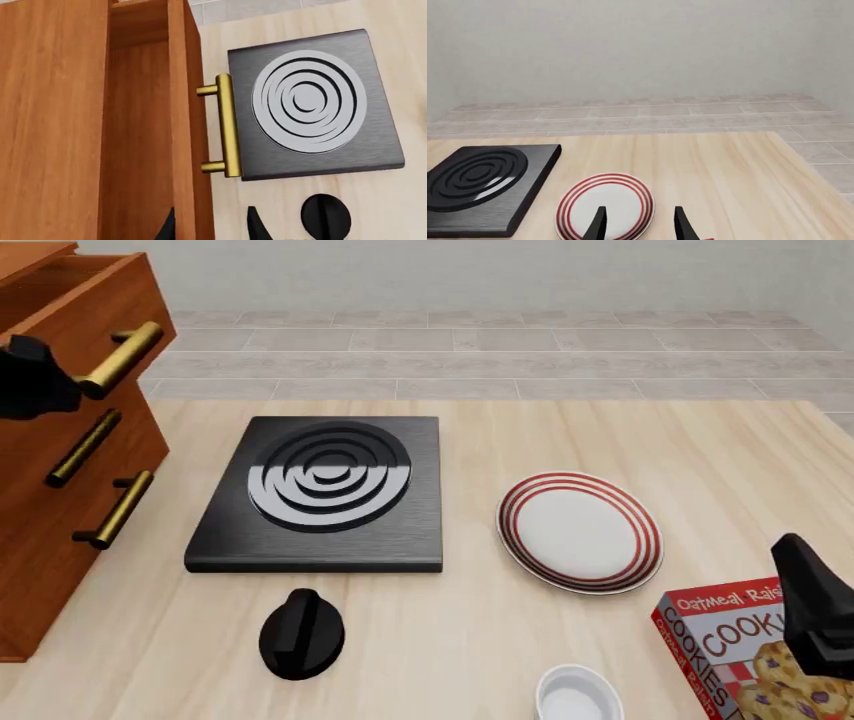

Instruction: Pick the akita bowl in the top layer of the wooden cabinet and place it on the plate.

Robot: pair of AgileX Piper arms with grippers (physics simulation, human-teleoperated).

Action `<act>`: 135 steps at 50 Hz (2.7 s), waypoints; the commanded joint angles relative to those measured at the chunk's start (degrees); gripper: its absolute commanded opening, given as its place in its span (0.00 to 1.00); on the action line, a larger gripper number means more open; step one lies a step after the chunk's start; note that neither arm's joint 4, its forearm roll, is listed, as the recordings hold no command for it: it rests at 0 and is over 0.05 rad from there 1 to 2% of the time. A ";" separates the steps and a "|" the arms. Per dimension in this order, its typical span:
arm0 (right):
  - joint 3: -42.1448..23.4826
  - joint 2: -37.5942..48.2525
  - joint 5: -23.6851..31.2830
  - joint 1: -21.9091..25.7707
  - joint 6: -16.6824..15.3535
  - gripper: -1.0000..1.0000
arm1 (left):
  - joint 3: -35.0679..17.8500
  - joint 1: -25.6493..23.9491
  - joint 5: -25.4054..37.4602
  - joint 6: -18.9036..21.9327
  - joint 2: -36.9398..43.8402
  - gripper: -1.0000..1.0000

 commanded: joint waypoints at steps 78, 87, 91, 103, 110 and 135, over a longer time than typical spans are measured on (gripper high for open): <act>0.03 0.43 -0.75 -0.27 1.25 1.00 | -3.77 -17.26 -1.81 -4.92 7.25 1.00; 0.05 0.17 -0.52 -0.23 1.14 1.00 | -4.52 -19.01 -2.05 -5.65 7.96 1.00; 0.06 0.09 -0.45 -0.22 1.13 1.00 | -5.09 -19.72 -1.91 -5.87 8.24 1.00; 0.05 -0.31 -0.03 -0.16 1.00 1.00 | -5.80 -21.11 -2.06 -6.18 8.90 1.00; 0.06 -0.22 -0.14 -0.21 1.09 1.00 | -5.68 -21.67 -2.39 -6.29 9.27 1.00; 0.03 -0.39 -0.03 -0.25 1.23 1.00 | -7.65 -24.36 -1.76 -7.26 10.04 1.00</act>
